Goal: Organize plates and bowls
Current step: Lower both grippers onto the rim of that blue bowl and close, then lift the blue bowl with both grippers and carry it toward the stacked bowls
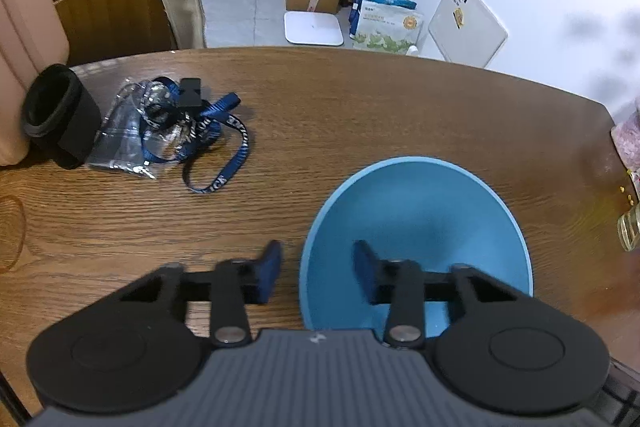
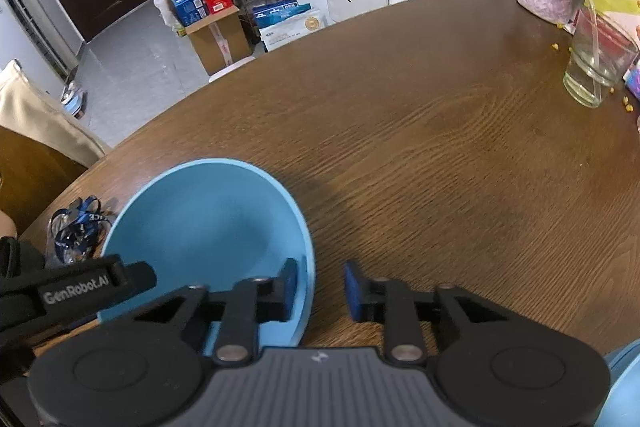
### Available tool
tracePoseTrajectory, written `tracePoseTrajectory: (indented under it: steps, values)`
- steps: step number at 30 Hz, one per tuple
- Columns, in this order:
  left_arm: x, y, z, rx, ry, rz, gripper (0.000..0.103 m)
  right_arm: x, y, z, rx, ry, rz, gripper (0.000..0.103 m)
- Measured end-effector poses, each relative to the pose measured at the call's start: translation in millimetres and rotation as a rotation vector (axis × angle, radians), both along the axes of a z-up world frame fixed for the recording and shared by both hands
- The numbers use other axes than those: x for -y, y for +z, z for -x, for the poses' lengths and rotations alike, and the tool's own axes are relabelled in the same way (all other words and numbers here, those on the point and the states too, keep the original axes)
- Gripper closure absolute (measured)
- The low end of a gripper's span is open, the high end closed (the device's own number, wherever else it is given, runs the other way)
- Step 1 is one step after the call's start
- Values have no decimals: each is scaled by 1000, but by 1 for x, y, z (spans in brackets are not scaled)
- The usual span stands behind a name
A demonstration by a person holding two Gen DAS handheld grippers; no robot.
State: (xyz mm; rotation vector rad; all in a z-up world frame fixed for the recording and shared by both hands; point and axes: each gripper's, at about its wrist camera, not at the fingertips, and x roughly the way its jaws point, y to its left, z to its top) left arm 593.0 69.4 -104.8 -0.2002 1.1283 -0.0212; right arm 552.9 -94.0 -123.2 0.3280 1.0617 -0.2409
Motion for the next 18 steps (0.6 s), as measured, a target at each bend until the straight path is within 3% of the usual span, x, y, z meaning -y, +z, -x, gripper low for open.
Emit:
tracePoseTrajectory:
  steps: [4,18]
  values:
    - [3,-7,-2,1,-16,3,85,2,-5,-3,8,4,-21,97]
    - [-5,-8,0,21,-33,-12,87,-6,-4,-3,39,27,-3,97]
